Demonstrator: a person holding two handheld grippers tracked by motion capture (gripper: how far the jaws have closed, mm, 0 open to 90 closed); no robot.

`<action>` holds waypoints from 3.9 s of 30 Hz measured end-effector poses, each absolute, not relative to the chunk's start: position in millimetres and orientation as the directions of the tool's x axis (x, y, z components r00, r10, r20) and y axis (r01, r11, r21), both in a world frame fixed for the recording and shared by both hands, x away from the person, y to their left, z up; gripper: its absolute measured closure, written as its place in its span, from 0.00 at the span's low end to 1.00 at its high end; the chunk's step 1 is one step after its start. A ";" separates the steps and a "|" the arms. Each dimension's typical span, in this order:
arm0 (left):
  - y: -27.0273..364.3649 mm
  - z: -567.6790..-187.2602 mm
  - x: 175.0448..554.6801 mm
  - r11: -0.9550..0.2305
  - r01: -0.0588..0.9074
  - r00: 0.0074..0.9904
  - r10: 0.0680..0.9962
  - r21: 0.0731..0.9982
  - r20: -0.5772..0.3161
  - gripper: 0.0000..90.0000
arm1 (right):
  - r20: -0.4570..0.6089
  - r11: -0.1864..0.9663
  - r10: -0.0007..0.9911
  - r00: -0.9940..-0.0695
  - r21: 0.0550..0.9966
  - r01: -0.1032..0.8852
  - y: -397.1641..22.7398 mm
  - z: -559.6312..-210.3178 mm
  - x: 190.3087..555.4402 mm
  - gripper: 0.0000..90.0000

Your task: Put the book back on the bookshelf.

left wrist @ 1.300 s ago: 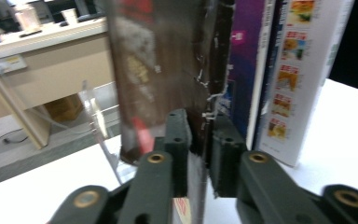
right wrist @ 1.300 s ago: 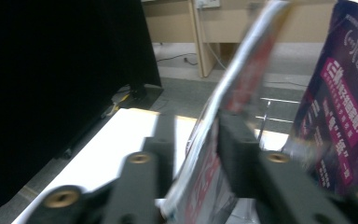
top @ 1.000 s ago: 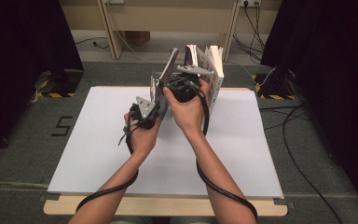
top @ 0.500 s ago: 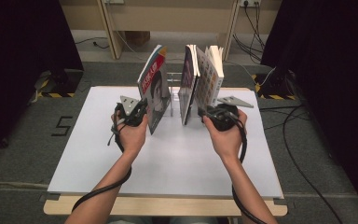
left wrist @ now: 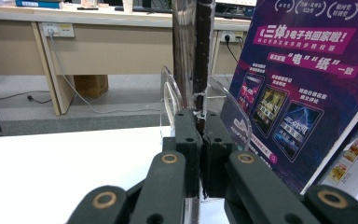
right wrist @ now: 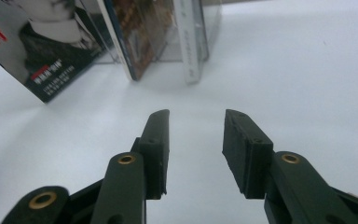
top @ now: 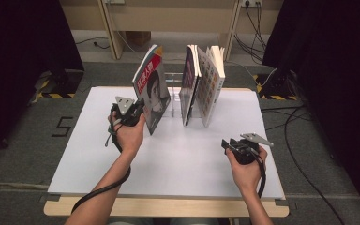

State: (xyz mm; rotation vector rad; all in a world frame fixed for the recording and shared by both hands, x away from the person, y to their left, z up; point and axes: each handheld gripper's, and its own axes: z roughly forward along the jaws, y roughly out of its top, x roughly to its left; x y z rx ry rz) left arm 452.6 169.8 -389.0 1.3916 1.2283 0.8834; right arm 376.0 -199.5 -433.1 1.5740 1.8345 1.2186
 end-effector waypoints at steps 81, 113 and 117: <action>150.8 -351.0 487.3 0.044 0.117 0.265 0.962 0.992 -0.074 0.59 | 0.234 -0.023 0.936 -0.261 0.783 0.621 -197.3 -465.4 359.6 0.70; 158.2 -330.1 515.0 0.043 0.132 0.281 0.957 0.990 -0.078 0.96 | 0.239 -0.021 0.937 -0.255 0.767 0.642 -203.8 -469.1 362.5 0.69; 155.7 -324.4 516.5 0.053 0.103 0.277 0.958 0.993 -0.080 0.96 | 0.246 -0.024 0.935 -0.257 0.764 0.645 -203.1 -469.7 362.7 0.69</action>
